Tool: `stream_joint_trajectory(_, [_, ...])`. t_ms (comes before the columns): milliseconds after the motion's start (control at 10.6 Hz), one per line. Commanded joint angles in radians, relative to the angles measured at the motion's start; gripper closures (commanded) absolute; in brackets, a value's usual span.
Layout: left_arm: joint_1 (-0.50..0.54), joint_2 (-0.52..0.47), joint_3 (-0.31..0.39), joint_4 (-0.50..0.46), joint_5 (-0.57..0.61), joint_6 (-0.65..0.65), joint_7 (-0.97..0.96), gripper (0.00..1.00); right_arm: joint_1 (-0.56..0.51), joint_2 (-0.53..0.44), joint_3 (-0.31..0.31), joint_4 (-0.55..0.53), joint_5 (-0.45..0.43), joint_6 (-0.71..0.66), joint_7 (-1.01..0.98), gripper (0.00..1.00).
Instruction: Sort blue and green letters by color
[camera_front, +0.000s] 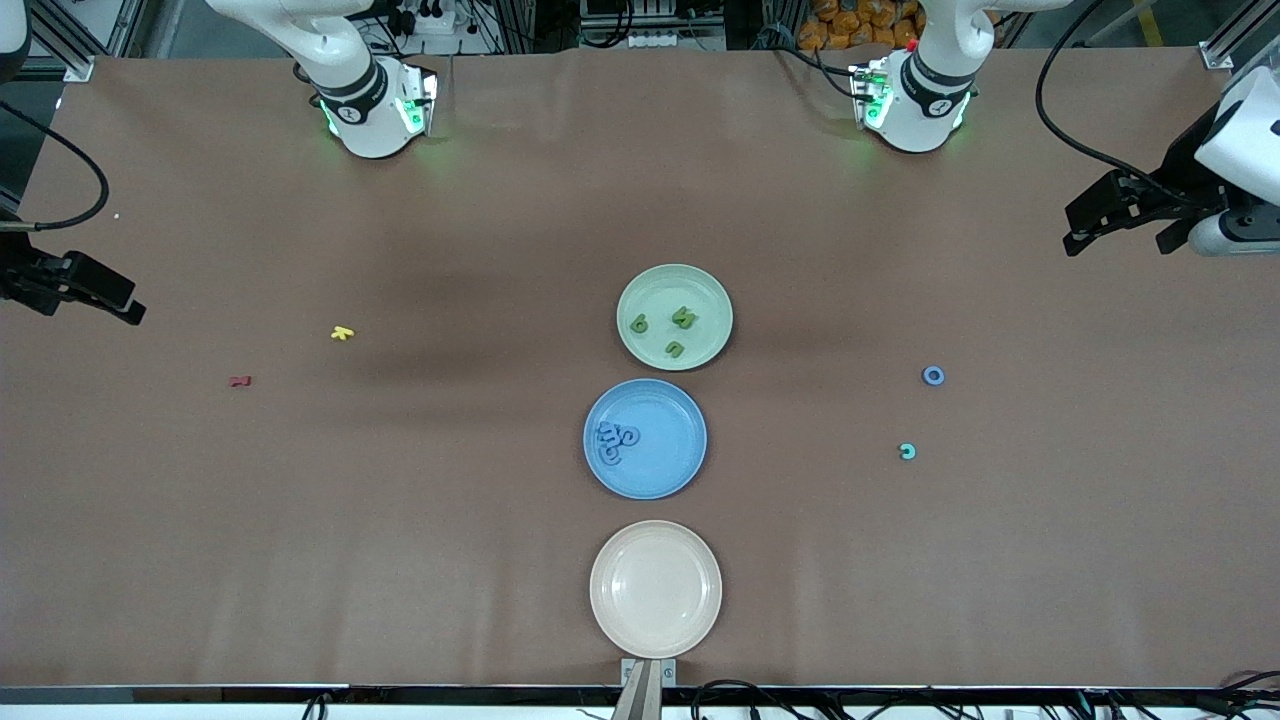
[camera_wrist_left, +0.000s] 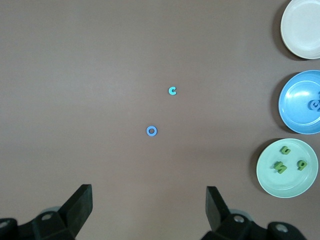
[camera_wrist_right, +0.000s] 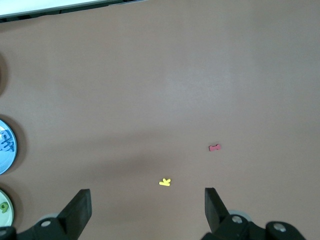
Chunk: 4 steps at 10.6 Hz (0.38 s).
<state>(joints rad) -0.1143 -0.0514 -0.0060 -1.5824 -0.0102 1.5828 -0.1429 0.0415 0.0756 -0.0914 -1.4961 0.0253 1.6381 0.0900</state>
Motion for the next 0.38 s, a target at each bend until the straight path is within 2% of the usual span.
stream_joint_trajectory(0, [-0.007,0.001,0.004,0.009,0.030,-0.023,-0.023,0.00,-0.011,-0.002,0.007,0.008,-0.005,-0.003,-0.001,0.00])
stream_joint_trajectory(282, [-0.011,0.001,0.004,0.022,0.059,-0.041,-0.021,0.00,-0.012,-0.002,0.007,0.008,-0.005,-0.004,-0.007,0.00])
